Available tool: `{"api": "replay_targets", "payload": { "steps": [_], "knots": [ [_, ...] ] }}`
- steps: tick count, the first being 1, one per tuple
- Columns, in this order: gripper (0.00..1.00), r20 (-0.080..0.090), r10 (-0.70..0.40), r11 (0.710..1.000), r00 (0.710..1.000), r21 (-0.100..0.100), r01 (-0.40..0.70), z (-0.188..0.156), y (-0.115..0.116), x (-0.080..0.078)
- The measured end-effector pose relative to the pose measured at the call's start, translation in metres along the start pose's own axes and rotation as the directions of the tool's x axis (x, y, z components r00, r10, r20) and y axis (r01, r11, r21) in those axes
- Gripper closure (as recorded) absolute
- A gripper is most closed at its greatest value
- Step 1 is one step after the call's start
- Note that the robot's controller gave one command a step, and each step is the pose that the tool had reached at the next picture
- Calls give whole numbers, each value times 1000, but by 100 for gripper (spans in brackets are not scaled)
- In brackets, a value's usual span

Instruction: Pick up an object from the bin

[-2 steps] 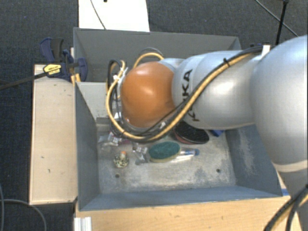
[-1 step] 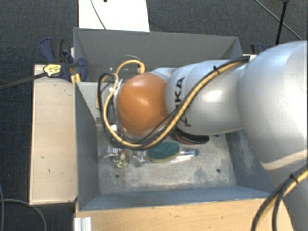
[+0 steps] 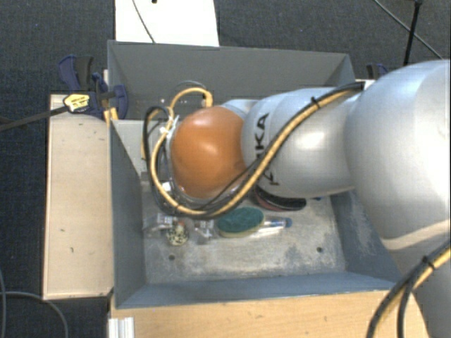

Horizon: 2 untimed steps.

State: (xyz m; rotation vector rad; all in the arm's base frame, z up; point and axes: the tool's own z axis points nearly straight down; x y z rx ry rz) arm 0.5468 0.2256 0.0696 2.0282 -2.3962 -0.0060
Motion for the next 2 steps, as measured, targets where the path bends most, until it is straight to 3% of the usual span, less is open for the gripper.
{"api": "replay_targets", "payload": {
  "steps": [1, 2],
  "knots": [
    [100, 0, 4, 1000, 1000, -1, -4, 0, 0, 0],
    [100, 6, 15, 1000, 1000, 13, -15, -82, -2, -2]
  ]
}}
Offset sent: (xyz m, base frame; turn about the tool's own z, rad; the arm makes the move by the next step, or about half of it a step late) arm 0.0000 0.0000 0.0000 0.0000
